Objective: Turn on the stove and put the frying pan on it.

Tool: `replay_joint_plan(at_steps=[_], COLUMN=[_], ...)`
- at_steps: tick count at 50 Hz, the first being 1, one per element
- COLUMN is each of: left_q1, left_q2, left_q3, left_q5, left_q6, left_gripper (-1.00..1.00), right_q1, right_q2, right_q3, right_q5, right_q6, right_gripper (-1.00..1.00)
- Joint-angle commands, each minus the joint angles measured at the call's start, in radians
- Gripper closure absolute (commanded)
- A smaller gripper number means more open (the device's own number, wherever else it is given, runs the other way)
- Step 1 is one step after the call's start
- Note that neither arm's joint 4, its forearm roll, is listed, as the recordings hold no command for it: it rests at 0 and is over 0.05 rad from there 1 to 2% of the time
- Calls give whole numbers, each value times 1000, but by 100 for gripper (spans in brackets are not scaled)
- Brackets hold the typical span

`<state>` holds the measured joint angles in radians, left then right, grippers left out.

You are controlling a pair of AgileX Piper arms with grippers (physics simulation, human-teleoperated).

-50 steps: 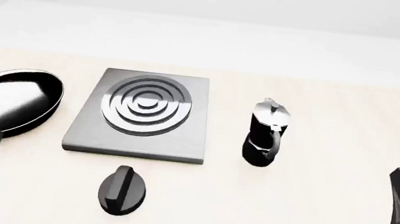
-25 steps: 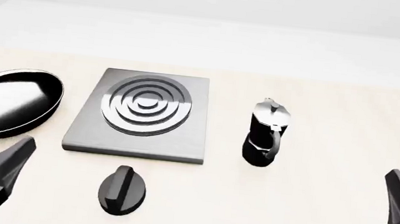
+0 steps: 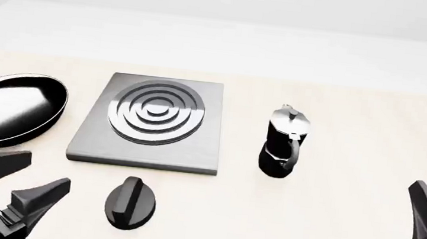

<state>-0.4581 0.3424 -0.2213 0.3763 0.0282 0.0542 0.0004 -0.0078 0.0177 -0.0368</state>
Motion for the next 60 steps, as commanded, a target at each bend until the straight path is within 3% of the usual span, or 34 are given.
replay_joint_plan(at_steps=[1,9,11,17,18,25,33,47,60], left_q1=[-105,-144,-156,-167,-169,-171,-170,-172,-166], left_q2=[89,169,244,323,500,612,678,902,953], left_q3=[18,46,71,95,135,158,164,201,195], left_q5=[-9,-99,-182,-276,-469,-591,-653,-896,-933], left_q6=[-29,-68,-79,-84,-81,-91,-96,-109,-107], left_gripper=[-100,-100,-100,-100,-100,-100,-100,-100,-100], right_q1=[6,9,11,12,12,12,12,8,7], right_q2=[0,0,0,0,0,0,0,0,0], right_q3=[-1,5,4,5,6,6,5,3,3], right_q5=[-1,-2,-2,-1,2,4,5,7,7], right_q6=[2,0,1,1,1,-3,-6,-8,-6], right_gripper=[-100,-100,-100,-100,-100,-100,-100,-100,-100])
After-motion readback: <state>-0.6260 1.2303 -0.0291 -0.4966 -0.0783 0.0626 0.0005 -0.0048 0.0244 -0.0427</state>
